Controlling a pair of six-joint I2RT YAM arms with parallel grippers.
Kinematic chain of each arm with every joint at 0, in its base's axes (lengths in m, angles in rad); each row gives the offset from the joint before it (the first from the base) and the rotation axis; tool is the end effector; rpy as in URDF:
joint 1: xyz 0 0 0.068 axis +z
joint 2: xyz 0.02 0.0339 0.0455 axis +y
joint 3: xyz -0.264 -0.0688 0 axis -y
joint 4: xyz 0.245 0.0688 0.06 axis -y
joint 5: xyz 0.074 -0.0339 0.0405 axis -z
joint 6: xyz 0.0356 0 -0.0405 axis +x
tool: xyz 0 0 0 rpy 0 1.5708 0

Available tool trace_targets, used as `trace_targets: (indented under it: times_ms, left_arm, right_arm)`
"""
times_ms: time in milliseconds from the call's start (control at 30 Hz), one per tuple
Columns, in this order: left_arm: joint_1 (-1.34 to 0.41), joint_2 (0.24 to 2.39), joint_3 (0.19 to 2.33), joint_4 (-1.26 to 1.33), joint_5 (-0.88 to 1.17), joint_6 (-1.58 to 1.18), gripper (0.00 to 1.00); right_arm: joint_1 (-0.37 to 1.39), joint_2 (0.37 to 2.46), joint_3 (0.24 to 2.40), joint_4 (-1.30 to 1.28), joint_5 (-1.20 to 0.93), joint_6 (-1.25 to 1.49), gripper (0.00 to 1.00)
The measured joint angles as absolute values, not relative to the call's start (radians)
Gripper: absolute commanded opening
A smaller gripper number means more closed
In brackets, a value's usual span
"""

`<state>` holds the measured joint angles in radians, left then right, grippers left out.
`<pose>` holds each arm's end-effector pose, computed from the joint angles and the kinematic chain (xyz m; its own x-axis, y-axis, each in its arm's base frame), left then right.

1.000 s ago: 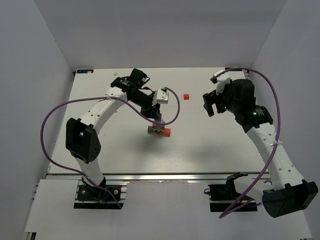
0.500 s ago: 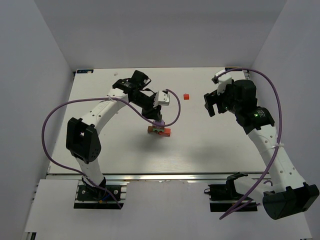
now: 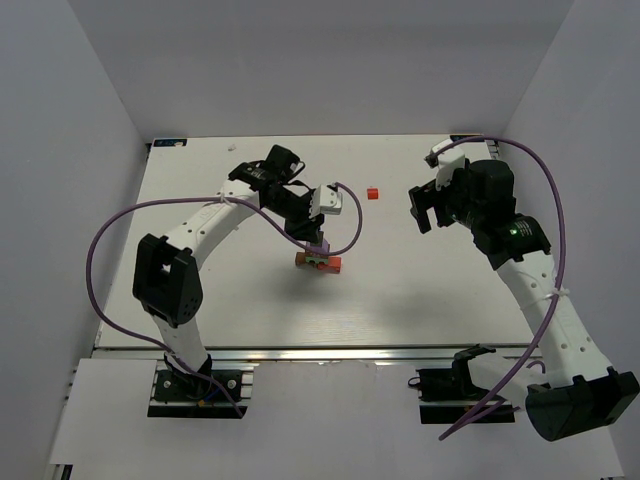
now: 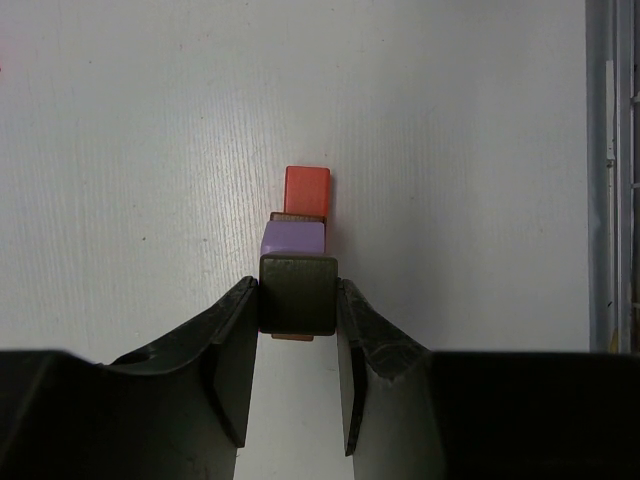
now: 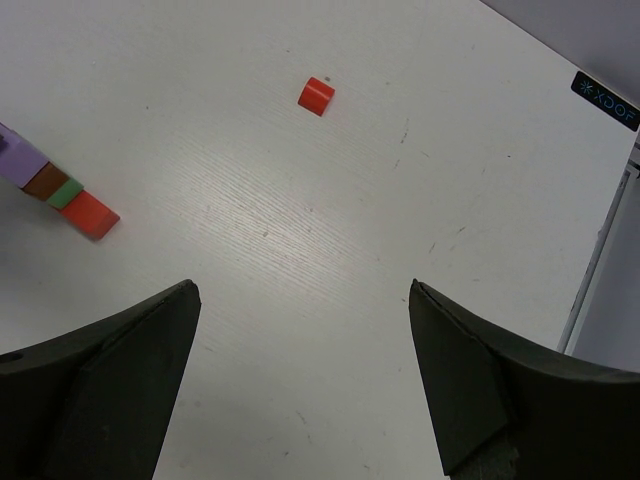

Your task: Build the wood block tower

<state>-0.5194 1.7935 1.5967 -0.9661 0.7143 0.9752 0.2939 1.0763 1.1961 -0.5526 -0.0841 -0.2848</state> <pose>0.3099 -0.2041 0.2893 0.0501 0.6918 -0.7203 0.9966 -0.0816 -0.0090 0.2194 0.0695 0.3888 -0.2837 -0.3784 -0.8811 -0.4599 0.8600 -0.2212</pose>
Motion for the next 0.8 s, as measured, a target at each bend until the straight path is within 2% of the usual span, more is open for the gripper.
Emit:
trace_targets:
  times_ms: [800]
  left_arm:
    - [-0.526, 1.761, 1.527, -0.885, 0.668, 0.956, 0.34]
  right_arm:
    - [0.294, 1.066, 1.196, -0.553, -0.078, -0.287, 0.89]
